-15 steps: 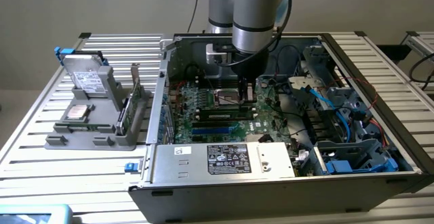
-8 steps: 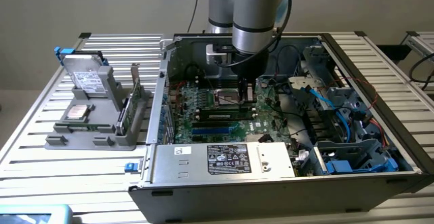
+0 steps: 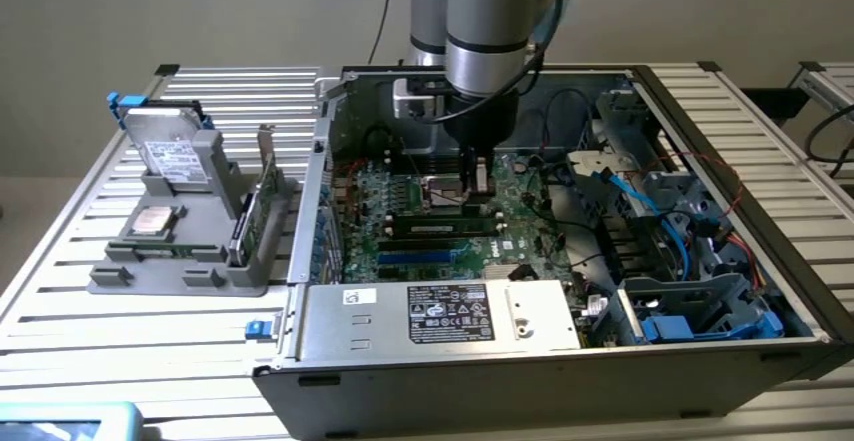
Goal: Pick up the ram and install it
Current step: 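Press down the ram until it locks into place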
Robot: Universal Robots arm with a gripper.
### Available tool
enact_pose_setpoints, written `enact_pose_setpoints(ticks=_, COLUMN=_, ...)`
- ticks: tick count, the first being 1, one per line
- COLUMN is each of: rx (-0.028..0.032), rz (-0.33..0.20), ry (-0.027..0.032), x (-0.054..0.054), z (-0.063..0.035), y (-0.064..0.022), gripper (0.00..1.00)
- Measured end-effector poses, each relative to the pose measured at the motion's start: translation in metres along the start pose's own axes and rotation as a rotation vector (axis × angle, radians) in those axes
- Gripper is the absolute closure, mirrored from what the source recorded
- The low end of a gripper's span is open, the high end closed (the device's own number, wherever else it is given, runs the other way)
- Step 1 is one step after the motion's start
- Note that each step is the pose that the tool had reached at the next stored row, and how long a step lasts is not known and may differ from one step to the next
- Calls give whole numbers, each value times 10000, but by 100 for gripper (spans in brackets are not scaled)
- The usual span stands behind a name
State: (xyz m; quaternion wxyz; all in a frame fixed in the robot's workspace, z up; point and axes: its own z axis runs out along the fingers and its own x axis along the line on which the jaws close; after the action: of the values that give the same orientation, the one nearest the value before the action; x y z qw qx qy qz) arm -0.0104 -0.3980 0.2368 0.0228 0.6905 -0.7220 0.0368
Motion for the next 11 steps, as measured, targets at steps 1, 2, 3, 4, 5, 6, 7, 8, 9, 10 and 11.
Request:
enact_pose_setpoints(ticks=1, rx=-1, rz=0, ry=-2, x=2, z=-2, y=45, gripper=89)
enact_pose_setpoints(ticks=2, rx=-1, rz=1, ry=-4, x=4, z=-3, y=89, gripper=89)
enact_pose_setpoints(ticks=3, rx=-1, rz=0, ry=-5, x=6, z=-4, y=134, gripper=89)
enact_pose_setpoints(ticks=4, rx=-1, rz=0, ry=-9, x=8, z=-4, y=177, gripper=89)
enact_pose_setpoints(ticks=5, rx=-1, rz=2, ry=-10, x=10, z=-5, y=222, gripper=89)
enact_pose_setpoints(ticks=6, rx=-2, rz=0, ry=-14, x=12, z=-6, y=266, gripper=89)
enact_pose_setpoints(ticks=7, rx=-2, rz=0, ry=-20, x=14, z=-6, y=303, gripper=89)
enact_pose_setpoints(ticks=8, rx=-2, rz=2, ry=-28, x=16, z=-7, y=339, gripper=89)
enact_pose_setpoints(ticks=9, rx=-2, rz=1, ry=-36, x=19, z=-7, y=366, gripper=89)
enact_pose_setpoints(ticks=10, rx=-3, rz=0, ry=-45, x=21, z=-7, y=385, gripper=89)
enact_pose_setpoints(ticks=11, rx=-3, rz=1, ry=-50, x=22, z=-6, y=398, gripper=89)
